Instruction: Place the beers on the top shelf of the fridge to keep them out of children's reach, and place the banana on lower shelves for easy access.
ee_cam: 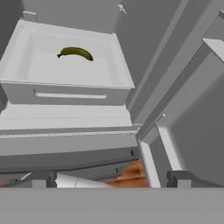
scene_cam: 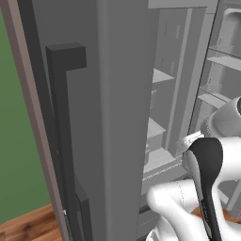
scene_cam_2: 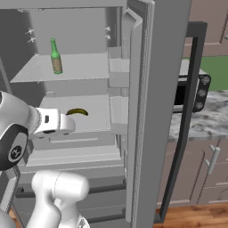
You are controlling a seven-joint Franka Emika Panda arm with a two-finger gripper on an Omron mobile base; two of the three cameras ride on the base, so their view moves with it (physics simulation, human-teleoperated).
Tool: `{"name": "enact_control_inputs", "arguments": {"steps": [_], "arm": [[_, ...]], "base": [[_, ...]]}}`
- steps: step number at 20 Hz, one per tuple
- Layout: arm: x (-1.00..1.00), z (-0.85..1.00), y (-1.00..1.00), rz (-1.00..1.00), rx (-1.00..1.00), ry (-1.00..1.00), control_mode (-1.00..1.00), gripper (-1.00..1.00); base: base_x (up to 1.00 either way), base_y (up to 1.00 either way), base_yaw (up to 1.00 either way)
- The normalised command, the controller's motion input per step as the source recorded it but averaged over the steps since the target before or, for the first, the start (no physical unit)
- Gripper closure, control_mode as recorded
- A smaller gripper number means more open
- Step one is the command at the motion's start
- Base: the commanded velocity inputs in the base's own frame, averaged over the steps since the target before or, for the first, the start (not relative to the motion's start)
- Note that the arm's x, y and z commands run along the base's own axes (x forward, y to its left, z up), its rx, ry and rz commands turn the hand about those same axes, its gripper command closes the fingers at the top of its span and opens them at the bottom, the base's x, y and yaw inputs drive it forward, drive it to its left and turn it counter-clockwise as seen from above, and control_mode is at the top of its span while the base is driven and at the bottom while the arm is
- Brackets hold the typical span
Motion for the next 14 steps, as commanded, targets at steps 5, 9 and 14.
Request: {"name": "enact_control_inputs", "arguments": {"steps": [5,9,14], "arm": [[-0.03,-0.02,0.0,0.0,0.0,0.0,1.0,-1.0],[0.0,0.0,0.0,0.0,0.0,0.0,1.0,-1.0],[0.0,0.0,0.0,0.0,0.0,0.0,1.0,-1.0]], "base": [[-0.4,0.0,0.01],[-0.86,0.0,0.09],[-0.98,0.0,0.08]]}}
